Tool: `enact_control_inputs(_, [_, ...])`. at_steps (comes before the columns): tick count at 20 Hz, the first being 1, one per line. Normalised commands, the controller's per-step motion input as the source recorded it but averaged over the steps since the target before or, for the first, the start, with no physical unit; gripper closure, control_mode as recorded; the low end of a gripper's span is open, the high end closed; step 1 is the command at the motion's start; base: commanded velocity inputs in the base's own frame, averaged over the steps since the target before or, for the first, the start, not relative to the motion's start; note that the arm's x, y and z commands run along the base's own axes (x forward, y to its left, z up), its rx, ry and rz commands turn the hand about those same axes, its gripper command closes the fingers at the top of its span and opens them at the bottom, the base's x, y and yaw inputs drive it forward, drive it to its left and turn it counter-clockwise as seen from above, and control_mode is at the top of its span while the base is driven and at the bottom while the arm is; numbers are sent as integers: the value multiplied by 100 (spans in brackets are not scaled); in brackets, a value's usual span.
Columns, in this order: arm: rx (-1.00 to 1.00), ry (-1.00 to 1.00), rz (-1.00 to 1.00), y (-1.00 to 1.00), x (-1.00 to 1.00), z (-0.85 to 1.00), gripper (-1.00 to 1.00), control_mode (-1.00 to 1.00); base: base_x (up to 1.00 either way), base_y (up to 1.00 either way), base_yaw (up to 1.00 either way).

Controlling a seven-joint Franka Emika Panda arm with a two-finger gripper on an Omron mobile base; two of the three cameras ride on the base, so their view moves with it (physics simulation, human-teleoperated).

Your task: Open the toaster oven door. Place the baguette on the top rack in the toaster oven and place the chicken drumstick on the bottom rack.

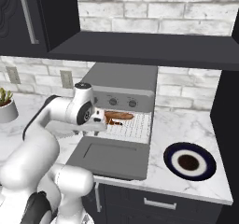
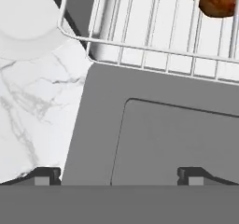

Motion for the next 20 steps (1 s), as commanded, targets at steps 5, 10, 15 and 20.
enact_control_inputs(5, [0,21,1,100,-71,86,-100,-100,0,0,0])
enact_control_inputs(10, [0,16,2,100,-55,56,-100,-100,0,0,0])
enact_control_inputs(15, [-2,8,4,100,-24,6,-100,-100,0,0,0])
enact_control_inputs(20, [-2,9,1,65,0,-5,-100,-100,0,0,0])
